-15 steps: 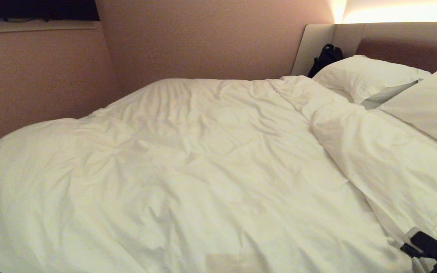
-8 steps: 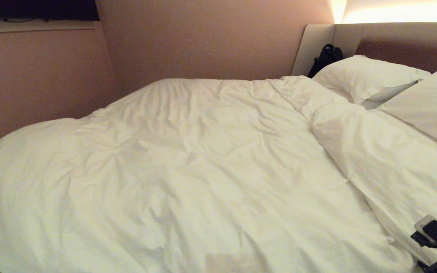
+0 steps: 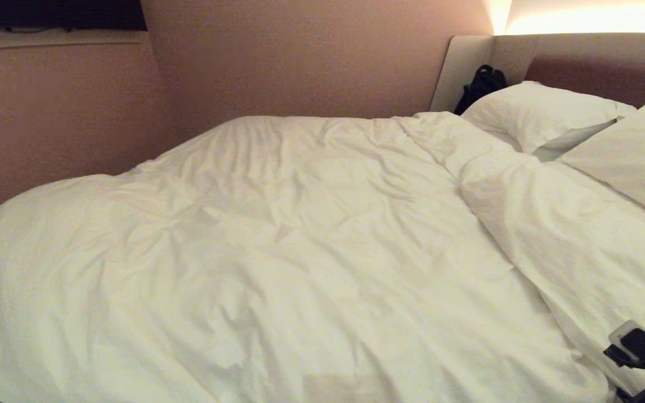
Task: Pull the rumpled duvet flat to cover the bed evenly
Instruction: Flatten the corners of the folded blanket
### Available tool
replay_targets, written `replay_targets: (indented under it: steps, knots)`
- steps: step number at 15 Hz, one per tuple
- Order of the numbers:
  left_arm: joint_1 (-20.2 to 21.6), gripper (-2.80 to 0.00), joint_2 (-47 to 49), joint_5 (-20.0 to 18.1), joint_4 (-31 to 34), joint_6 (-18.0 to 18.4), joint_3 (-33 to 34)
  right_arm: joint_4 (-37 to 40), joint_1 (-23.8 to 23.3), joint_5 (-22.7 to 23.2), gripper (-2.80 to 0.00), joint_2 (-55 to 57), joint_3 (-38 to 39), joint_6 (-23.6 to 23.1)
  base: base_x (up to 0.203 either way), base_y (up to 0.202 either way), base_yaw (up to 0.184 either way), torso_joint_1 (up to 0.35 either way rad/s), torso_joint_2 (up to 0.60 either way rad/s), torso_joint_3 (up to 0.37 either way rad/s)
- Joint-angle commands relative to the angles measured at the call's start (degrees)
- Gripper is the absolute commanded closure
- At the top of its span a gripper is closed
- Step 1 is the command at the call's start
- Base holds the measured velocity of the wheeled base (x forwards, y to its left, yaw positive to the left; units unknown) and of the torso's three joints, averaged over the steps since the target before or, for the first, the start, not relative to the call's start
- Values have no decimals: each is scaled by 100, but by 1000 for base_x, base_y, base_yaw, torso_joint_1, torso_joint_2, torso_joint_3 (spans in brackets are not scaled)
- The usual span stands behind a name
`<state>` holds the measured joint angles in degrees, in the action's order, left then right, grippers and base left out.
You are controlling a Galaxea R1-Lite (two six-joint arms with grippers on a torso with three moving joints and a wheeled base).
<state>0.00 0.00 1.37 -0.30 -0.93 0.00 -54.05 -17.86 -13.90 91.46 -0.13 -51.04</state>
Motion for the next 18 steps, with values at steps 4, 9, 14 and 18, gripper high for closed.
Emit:
replay_targets:
  steps: [4,9,14,18]
  knots:
    - [0,0,0,4,-5,-11,0,248,9,24,-280,-2,5,-29,0,0,0,0,0,0]
    - [0,0,0,4,-5,-4,0,253,19,8,-280,145,-31,-30,0,0,0,0,0,0]
    - [0,0,0,4,-5,-4,0,222,-2,-126,-280,183,-189,-29,0,0,0,0,0,0]
    - [0,0,0,4,-5,-4,0,229,-121,-253,-280,190,-371,-29,0,0,0,0,0,0]
